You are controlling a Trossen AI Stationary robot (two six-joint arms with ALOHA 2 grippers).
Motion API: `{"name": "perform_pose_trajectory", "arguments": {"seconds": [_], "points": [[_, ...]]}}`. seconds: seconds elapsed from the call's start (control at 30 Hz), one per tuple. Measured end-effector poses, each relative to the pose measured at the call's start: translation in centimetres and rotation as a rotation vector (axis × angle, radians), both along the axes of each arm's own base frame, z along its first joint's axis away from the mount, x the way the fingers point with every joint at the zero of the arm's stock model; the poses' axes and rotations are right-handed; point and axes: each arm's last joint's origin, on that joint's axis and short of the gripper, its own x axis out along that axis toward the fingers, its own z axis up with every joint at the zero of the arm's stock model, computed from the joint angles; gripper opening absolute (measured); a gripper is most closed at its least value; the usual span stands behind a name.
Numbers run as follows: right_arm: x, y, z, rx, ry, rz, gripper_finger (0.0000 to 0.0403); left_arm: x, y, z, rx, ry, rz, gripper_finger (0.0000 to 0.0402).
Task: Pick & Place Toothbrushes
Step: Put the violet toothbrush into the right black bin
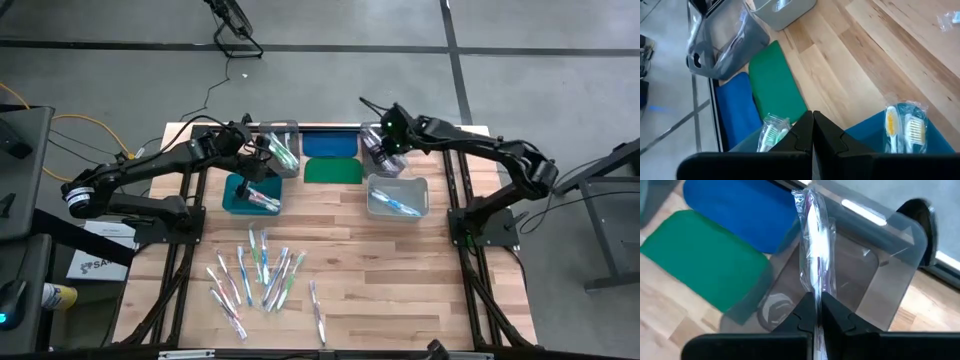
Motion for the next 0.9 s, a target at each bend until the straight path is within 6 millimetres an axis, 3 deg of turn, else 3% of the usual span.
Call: {"name": "perform_pose_trajectory", "arguments": {"seconds": [0.4, 0.57, 0.9], "points": [[-0.9, -0.8, -3.3, -0.008, -0.117, -0.053, 0.0005, 0.1, 0.0, 0.1, 0.020, -0.011, -0.010, 0.0001], [-1.0, -1.1, -3.6, -0.037, -0.135, -0.068, 0.0007, 0.1, 0.0, 0.1, 0.018, -0.007, -0.010, 0.0001], [-1.0, -1.0, -3.6, -0.075, -0.110, -0.068, 0.0051, 0.0, 0.0, 0.0, 0.008, -0.005, -0.005, 0.0001]]}}
